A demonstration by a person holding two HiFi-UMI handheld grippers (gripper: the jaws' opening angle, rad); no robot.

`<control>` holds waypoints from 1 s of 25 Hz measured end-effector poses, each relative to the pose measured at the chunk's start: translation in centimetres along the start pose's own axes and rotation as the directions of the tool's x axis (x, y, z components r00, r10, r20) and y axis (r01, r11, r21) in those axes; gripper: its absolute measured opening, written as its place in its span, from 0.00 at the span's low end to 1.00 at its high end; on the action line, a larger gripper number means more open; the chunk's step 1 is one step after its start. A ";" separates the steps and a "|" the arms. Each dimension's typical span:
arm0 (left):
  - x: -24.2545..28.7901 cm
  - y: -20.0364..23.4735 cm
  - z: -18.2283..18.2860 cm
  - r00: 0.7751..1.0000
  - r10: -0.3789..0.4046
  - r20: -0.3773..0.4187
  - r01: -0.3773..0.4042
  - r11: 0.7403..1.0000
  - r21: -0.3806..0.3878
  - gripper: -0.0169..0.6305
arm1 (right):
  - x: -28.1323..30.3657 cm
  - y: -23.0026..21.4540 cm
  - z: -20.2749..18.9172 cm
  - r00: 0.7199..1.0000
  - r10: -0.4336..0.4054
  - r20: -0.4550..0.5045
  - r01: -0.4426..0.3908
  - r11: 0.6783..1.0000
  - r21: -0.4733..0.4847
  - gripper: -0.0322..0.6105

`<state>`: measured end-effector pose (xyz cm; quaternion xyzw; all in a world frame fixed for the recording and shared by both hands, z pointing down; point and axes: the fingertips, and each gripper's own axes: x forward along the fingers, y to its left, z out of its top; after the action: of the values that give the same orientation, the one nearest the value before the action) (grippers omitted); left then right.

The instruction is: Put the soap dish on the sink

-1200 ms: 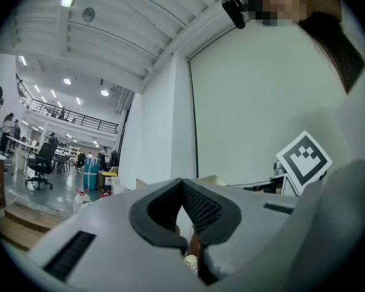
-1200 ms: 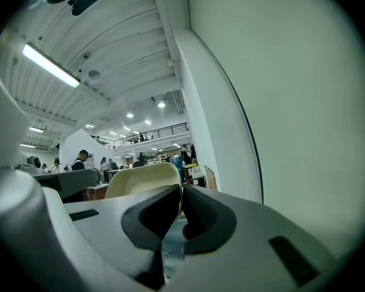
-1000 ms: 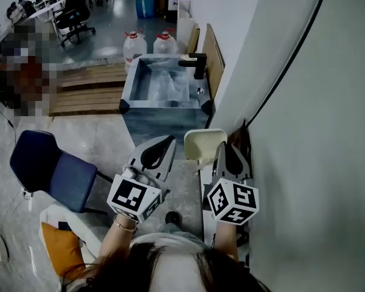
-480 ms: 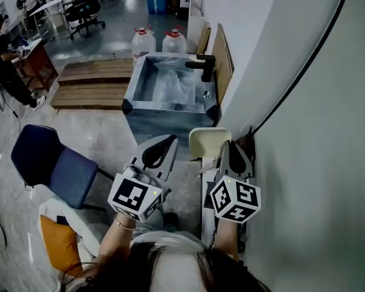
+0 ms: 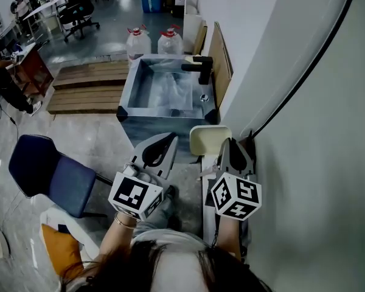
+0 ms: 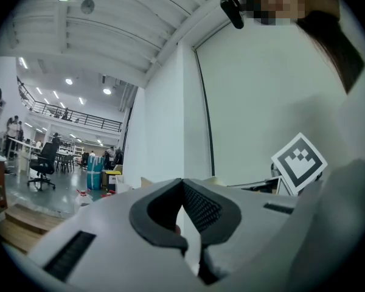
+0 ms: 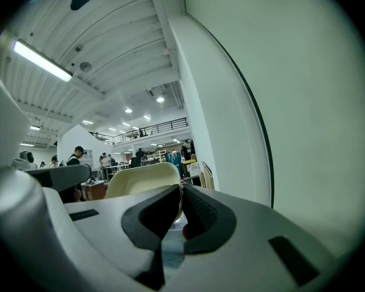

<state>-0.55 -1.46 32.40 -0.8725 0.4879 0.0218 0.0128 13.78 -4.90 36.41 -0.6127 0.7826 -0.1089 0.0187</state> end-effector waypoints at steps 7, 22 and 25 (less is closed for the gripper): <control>3.8 2.7 -0.7 0.999 -0.031 -0.006 0.031 0.999 -0.014 0.04 | 4.4 -0.4 -0.3 0.999 -0.019 -0.027 0.019 1.000 -0.018 0.11; 11.4 8.6 -2.1 0.997 -0.077 -0.026 0.076 0.996 -0.039 0.04 | 14.3 -1.2 -1.4 0.995 -0.041 -0.093 0.039 0.999 -0.021 0.11; 12.6 9.4 -2.2 0.995 -0.097 -0.028 0.095 0.995 -0.041 0.04 | 15.9 -1.5 -1.7 0.993 -0.048 -0.109 0.047 0.999 -0.011 0.11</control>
<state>-1.92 -17.26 33.98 -0.8953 0.4450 0.0180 -0.0109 11.03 -20.27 39.99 -0.6245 0.7680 -0.1392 -0.0295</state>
